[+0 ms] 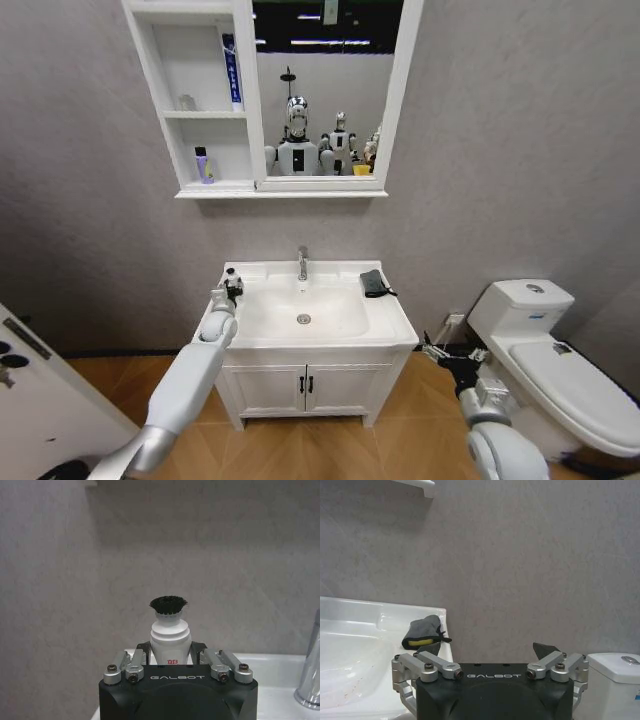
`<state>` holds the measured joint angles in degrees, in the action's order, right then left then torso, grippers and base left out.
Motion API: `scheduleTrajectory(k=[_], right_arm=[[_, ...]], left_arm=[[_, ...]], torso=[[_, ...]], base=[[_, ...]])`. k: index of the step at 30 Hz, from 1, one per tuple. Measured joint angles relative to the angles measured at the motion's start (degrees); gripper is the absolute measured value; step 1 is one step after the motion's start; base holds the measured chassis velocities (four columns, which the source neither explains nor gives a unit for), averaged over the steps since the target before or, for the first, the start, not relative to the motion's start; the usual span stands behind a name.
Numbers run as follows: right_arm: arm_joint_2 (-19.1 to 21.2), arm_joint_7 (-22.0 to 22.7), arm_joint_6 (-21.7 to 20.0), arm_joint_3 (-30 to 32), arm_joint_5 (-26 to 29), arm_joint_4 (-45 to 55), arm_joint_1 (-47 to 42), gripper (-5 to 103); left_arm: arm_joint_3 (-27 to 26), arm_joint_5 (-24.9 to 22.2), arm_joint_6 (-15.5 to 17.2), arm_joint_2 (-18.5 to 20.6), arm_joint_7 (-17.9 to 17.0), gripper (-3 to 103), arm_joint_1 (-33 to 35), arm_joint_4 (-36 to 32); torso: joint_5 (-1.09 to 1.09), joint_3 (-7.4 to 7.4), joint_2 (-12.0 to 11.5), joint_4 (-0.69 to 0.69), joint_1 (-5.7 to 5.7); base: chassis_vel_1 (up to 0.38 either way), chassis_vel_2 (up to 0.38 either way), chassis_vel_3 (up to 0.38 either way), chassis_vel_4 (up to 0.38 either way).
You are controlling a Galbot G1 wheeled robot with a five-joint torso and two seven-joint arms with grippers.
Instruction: Move facial cleanser and shampoo from washbasin to cabinet, then wipe washbasin with towel.
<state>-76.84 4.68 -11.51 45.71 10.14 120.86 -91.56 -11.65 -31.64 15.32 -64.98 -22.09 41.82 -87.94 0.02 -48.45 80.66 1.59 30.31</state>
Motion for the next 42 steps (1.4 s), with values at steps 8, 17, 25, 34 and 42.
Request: scheduleTrajectory(k=[8,17,25,34,42], right_arm=[[0.6,-0.4,1.0,-0.2,-0.1,-1.9,-0.3,100],[1.1,-0.2,-0.4,-0.2,1.0,-2.1,1.4,100],[1.1,-0.1,-0.7,0.5,1.6,-2.0,0.9,100],[1.2,0.0,-0.2,1.5,2.1,-2.9,0.6,100],[1.7,0.2,-0.2,1.9,2.8,-4.5,1.3,100]], left_arm=[[1.8,-17.1,12.4,15.1,-9.2,41,-4.2,-22.1],[11.6,-34.4,22.1,20.5,-15.8,41,-32.7,-15.0],[18.3,-34.2,22.6,10.9,-8.7,41,-52.5,4.1],[18.0,-24.7,20.5,1.2,-2.3,41,-58.0,23.0],[17.3,-15.3,19.9,-1.8,4.9,41,-60.8,34.3]], torso=[[-0.01,0.01,0.0,0.00,-0.01],[-0.01,0.00,0.0,0.01,-0.01],[0.01,0.00,0.0,0.00,0.00],[0.01,-0.01,0.0,0.00,0.01],[-0.01,0.00,0.0,-0.02,0.01]], base=[[0.000,0.000,0.000,0.000],[0.000,0.000,0.000,0.000],[0.000,0.000,0.000,0.000],[0.000,0.000,0.000,0.000],[0.000,0.000,0.000,0.000]])
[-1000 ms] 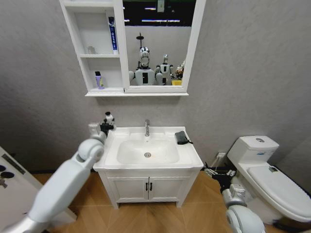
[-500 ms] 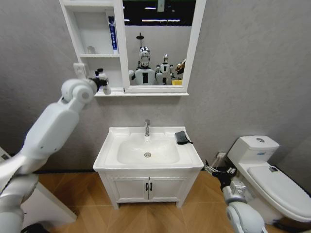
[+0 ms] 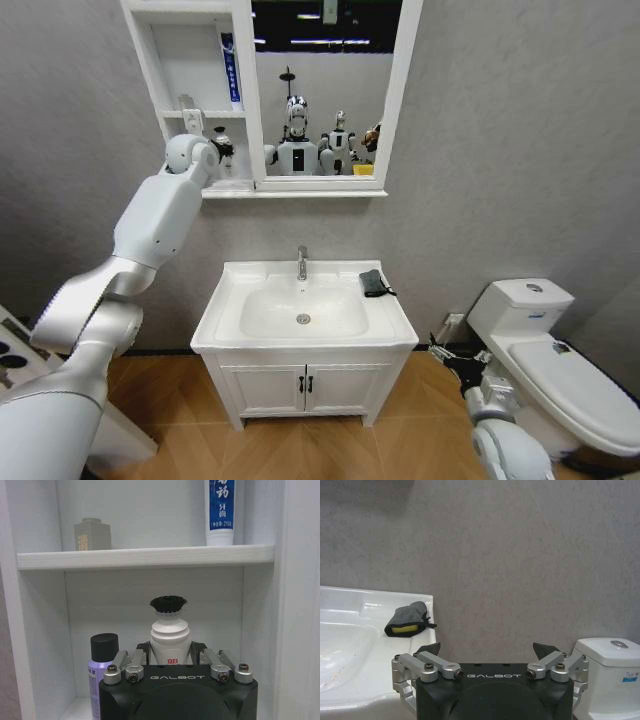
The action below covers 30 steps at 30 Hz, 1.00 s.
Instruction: Move facial cleanser and shampoo from washbasin to cabinet, then wipe washbasin with towel.
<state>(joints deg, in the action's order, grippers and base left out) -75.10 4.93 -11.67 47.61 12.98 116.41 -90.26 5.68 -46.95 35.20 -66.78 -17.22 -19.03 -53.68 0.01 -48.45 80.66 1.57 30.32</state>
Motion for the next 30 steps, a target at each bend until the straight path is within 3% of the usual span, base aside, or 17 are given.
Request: scheduleTrajectory(k=[2,5,12,20,30], right_arm=[[0.0,-0.2,0.0,-0.3,0.0,-0.3,0.1,100],[0.1,-0.3,0.0,-0.3,0.0,-0.5,0.2,100],[0.4,-0.3,0.0,-0.3,0.4,-1.0,0.8,100],[0.6,-0.7,0.0,-0.7,1.0,-1.6,1.6,100],[0.7,-0.8,0.0,-0.5,1.0,-1.8,1.4,100]], left_arm=[[-0.1,1.8,0.1,-0.9,2.6,41,-0.8,2.5],[-0.3,2.3,-0.1,-2.1,3.3,41,-1.5,4.5],[-0.7,3.5,-1.1,-4.0,3.6,41,-1.8,7.4],[-2.2,8.1,-5.6,-7.0,5.6,41,-2.0,12.8],[-3.0,10.3,-6.2,-8.3,6.0,41,-2.7,15.0]], torso=[[0.00,0.00,0.0,0.01,0.00],[0.00,0.00,0.0,0.01,0.00],[0.02,0.00,0.0,0.03,0.00],[0.01,0.00,0.0,0.02,-0.01],[0.01,0.00,0.0,0.01,-0.01]], base=[[0.000,0.000,0.000,0.000],[0.000,0.000,0.000,0.000],[0.000,0.000,0.000,0.000],[0.000,0.000,0.000,0.000],[0.000,0.000,0.000,0.000]])
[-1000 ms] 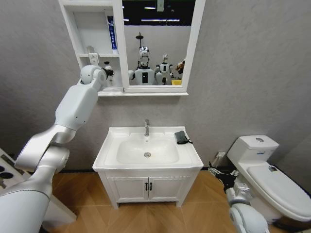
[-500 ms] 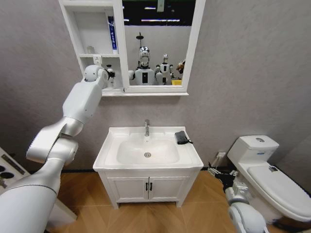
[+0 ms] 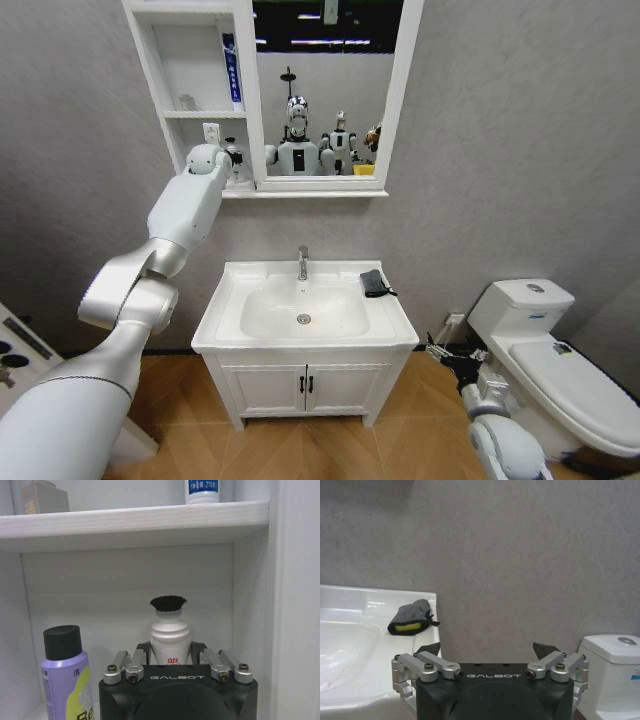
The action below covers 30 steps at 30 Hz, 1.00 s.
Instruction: Move facial cleanser and shampoo from washbasin to cabinet, then wipe washbasin with towel.
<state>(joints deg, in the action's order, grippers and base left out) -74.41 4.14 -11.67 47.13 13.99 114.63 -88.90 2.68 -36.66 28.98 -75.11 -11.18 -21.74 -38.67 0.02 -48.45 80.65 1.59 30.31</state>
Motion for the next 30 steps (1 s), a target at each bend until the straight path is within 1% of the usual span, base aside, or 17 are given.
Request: scheduleTrajectory(k=[2,3,4,9,10,11,13,14,15,17,18,20,22,24,27,28,30], right_arm=[[-0.1,0.0,0.0,0.0,-0.1,-0.1,-0.1,100],[-0.1,0.0,0.0,-0.1,-0.1,-0.1,-0.1,100],[-0.1,0.0,0.0,-0.1,-0.1,-0.1,-0.1,100],[-0.2,-0.2,0.0,-0.4,-0.4,-0.1,-0.2,100],[-0.2,-0.3,0.0,-0.5,-0.4,-0.1,-0.2,100],[-0.2,-0.3,0.0,-0.5,-0.4,-0.1,-0.1,100],[-0.2,-0.3,0.0,-0.6,-0.4,-0.1,-0.1,100],[-0.2,-0.3,0.0,-0.7,-0.4,-0.1,-0.1,100],[-0.2,-0.3,0.0,-0.7,-0.4,-0.1,-0.1,100],[-0.2,-0.3,0.0,-0.7,-0.5,0.1,-0.1,100],[-0.2,-0.3,0.0,-0.7,-0.5,0.1,-0.1,100],[-0.2,-0.3,0.0,-0.8,-0.6,0.2,-0.1,100],[-0.3,-0.4,-0.2,-1.0,-0.6,0.3,0.0,100],[-0.3,-0.4,-0.2,-1.0,-0.6,0.4,0.0,100],[-0.5,-0.3,-0.5,-1.0,-0.7,1.1,-0.1,100],[-0.5,-0.3,-0.5,-1.0,-0.7,1.1,-0.1,100],[-0.6,0.1,-1.2,-1.0,-0.2,2.0,-0.1,100]], left_arm=[[0.0,0.2,0.2,0.2,0.0,39,0.0,-0.1],[-0.1,0.5,0.2,0.3,0.0,45,0.0,-0.2],[-0.1,0.5,0.2,0.3,0.0,45,0.0,-0.2],[-0.4,1.4,0.2,0.6,0.3,66,0.0,0.0],[-0.4,1.5,0.2,0.7,0.3,66,0.0,0.0],[-0.4,1.5,0.2,0.8,0.4,77,0.0,0.0],[-0.5,1.5,0.1,0.9,0.4,77,0.0,-0.2],[-0.6,1.5,0.1,1.0,0.4,82,0.0,-0.5],[-0.6,1.5,0.1,1.0,0.4,82,0.0,-0.5],[-1.0,1.0,0.3,2.4,-0.1,93,0.9,-3.7],[-1.0,1.0,0.3,2.4,-0.1,93,0.9,-3.7],[-0.8,-0.9,2.2,5.0,-2.1,99,3.0,-9.7],[-0.7,-2.7,3.5,7.1,-4.9,100,4.8,-15.3],[-0.8,-3.1,3.9,7.8,-5.8,100,5.6,-17.4],[-2.0,-6.8,5.8,10.5,-10.0,100,9.2,-26.5],[-2.0,-6.8,5.8,10.5,-10.0,100,9.2,-26.5],[-3.0,-12.6,7.5,13.4,-14.1,100,13.3,-36.6]], torso=[[-0.01,0.00,0.0,-0.01,0.00],[-0.01,0.00,0.0,-0.01,0.00],[-0.01,0.00,0.0,-0.01,0.00],[-0.01,0.00,0.0,0.00,0.00],[0.00,0.00,0.0,0.00,0.00],[-0.01,0.00,0.0,-0.01,0.00],[-0.01,0.00,0.0,0.00,0.00],[-0.01,0.00,0.0,0.00,0.00],[-0.01,0.00,0.0,0.00,0.00],[0.00,0.00,0.0,0.02,0.00],[0.00,0.00,0.0,0.02,0.00],[-0.01,0.00,0.0,-0.01,0.00],[-0.02,0.00,0.0,-0.03,0.00],[-0.01,0.01,0.0,-0.02,0.00],[-0.02,0.01,0.0,0.00,0.00],[-0.02,0.01,0.0,0.00,0.00],[0.01,0.01,0.0,0.03,0.00]], base=[[0.000,0.000,0.000,0.000],[0.000,0.000,0.000,0.000],[0.000,0.000,0.000,0.000],[0.000,0.000,0.000,0.000],[0.000,0.000,0.000,0.000],[0.000,0.000,0.000,0.000],[0.000,0.000,0.000,0.000],[0.000,0.000,0.000,0.000],[0.000,0.000,0.000,0.000],[0.000,0.000,0.000,0.000],[0.000,0.000,0.000,0.000],[0.000,0.000,0.000,0.000],[0.000,0.000,0.000,0.000],[0.000,0.000,0.000,0.000],[0.000,0.000,0.000,0.000],[0.000,0.000,0.000,0.000],[0.000,0.000,0.000,0.000]])
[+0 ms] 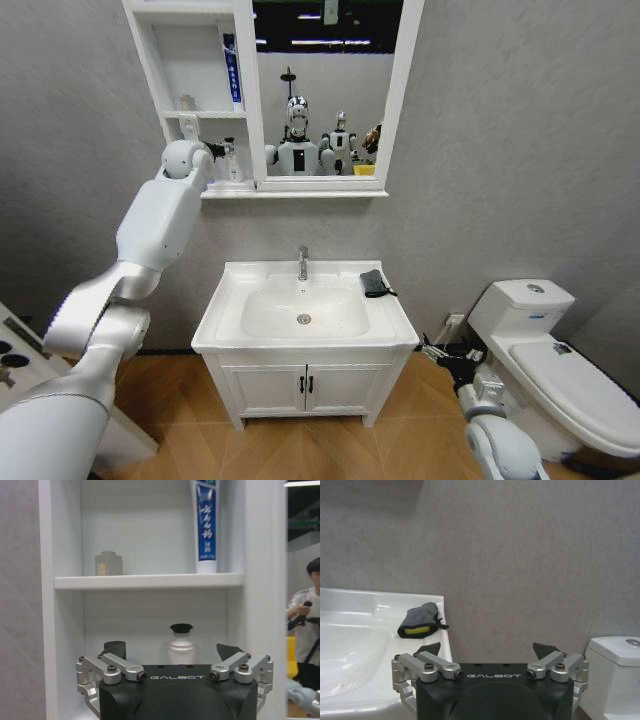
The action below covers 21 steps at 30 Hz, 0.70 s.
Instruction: Move facial cleanser and shampoo from washbasin to cabinet, then wipe washbasin with towel.
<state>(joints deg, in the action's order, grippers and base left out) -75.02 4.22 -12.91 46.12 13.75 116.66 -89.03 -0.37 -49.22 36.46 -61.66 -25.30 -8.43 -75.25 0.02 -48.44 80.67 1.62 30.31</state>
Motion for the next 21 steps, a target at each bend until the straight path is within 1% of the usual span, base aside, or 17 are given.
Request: scheduleTrajectory(k=[1,2,3,4,7,8,9,11,12,13,14,15,16,17,18,20,21], right_arm=[[0.0,0.1,-0.3,0.1,0.2,0.3,0.0,100],[0.0,0.1,-0.3,0.1,0.2,0.3,0.0,100],[0.1,0.3,-0.4,0.2,0.4,0.7,0.0,100],[0.1,0.3,-0.4,0.2,0.4,0.7,0.0,100],[0.3,0.4,-0.7,0.4,0.6,1.4,0.1,100],[0.3,0.4,-0.7,0.4,0.6,1.6,0.0,100],[0.3,0.4,-0.7,0.4,0.6,1.6,0.0,100],[-0.2,0.4,-0.6,1.0,0.4,2.7,-1.0,100],[-0.6,0.4,-0.5,1.5,0.2,3.3,-1.9,100],[-0.6,0.4,-0.5,1.5,0.2,3.3,-1.9,100],[-1.2,0.6,-0.3,2.1,0.0,4.0,-2.9,100],[-1.2,0.6,-0.3,2.1,0.0,4.0,-2.9,100],[-1.5,1.1,-0.3,2.1,-0.2,4.9,-3.1,100],[-1.5,1.2,-0.4,1.8,-0.2,5.4,-2.9,100],[-1.5,1.2,-0.4,1.8,-0.2,5.4,-2.9,100],[-1.2,1.4,-1.1,1.1,-0.1,6.5,-2.3,100],[-1.2,1.4,-1.1,1.1,-0.1,6.5,-2.3,100]], left_arm=[[-0.6,-1.5,0.2,1.1,-0.8,100,2.0,-3.8],[-0.6,-1.5,0.2,1.1,-0.8,100,2.0,-3.8],[-1.6,-2.9,0.2,3.1,-1.2,100,5.5,-8.6],[-1.6,-2.9,0.2,3.1,-1.2,100,5.5,-8.6],[-5.3,-4.6,-1.6,9.5,-2.7,100,18.5,-20.3],[-7.8,-5.2,-2.4,11.9,-3.3,100,24.4,-25.4],[-7.8,-5.2,-2.4,11.9,-3.3,100,24.4,-25.4],[-11.5,-5.0,-3.9,14.0,-4.3,100,35.9,-33.4],[-12.3,-4.5,-4.1,13.7,-4.5,100,38.5,-34.9],[-12.3,-4.5,-4.1,13.7,-4.5,100,38.5,-34.9],[-13.7,-3.8,-4.4,13.1,-4.6,100,42.0,-36.9],[-13.7,-3.8,-4.4,13.1,-4.6,100,42.0,-36.9],[-17.0,-2.3,-4.7,12.6,-4.7,100,48.0,-40.1],[-18.9,-1.4,-4.9,12.3,-4.7,100,51.2,-41.4],[-18.9,-1.4,-4.9,12.3,-4.7,100,51.2,-41.4],[-23.8,1.5,-5.8,10.4,-4.2,100,60.6,-44.8],[-23.8,1.5,-5.8,10.4,-4.2,100,60.6,-44.8]], torso=[[0.00,0.00,0.0,-0.02,0.00],[0.00,0.00,0.0,-0.02,0.00],[0.02,0.01,0.0,0.00,-0.01],[0.02,0.01,0.0,0.00,-0.01],[-0.07,-0.01,0.0,-0.05,0.00],[-0.05,-0.01,0.0,-0.06,0.01],[-0.05,-0.01,0.0,-0.06,0.01],[-0.03,0.00,0.0,-0.15,-0.02],[-0.05,0.00,0.0,-0.11,-0.01],[-0.05,0.00,0.0,-0.11,-0.01],[-0.05,0.00,0.0,0.01,-0.01],[-0.05,0.00,0.0,0.01,-0.01],[0.02,0.01,0.0,0.06,-0.02],[0.01,0.01,0.0,0.05,-0.01],[0.01,0.01,0.0,0.05,-0.01],[-0.01,0.00,0.0,-0.05,-0.01],[-0.01,0.00,0.0,-0.05,-0.01]], base=[[0.000,0.000,0.000,0.000],[0.000,0.000,0.000,0.000],[0.000,0.000,0.000,0.000],[0.000,0.000,0.000,0.000],[0.000,0.000,0.000,0.000],[0.000,0.000,0.000,0.000],[0.000,0.000,0.000,0.000],[0.000,0.000,0.000,0.000],[0.000,0.000,0.000,0.000],[0.000,0.000,0.000,0.000],[0.000,0.000,0.000,0.000],[0.000,0.000,0.000,0.000],[0.000,0.000,0.000,0.000],[0.000,0.000,0.000,0.000],[0.000,0.000,0.000,0.000],[0.000,0.000,0.000,0.000],[0.000,0.000,0.000,0.000]])
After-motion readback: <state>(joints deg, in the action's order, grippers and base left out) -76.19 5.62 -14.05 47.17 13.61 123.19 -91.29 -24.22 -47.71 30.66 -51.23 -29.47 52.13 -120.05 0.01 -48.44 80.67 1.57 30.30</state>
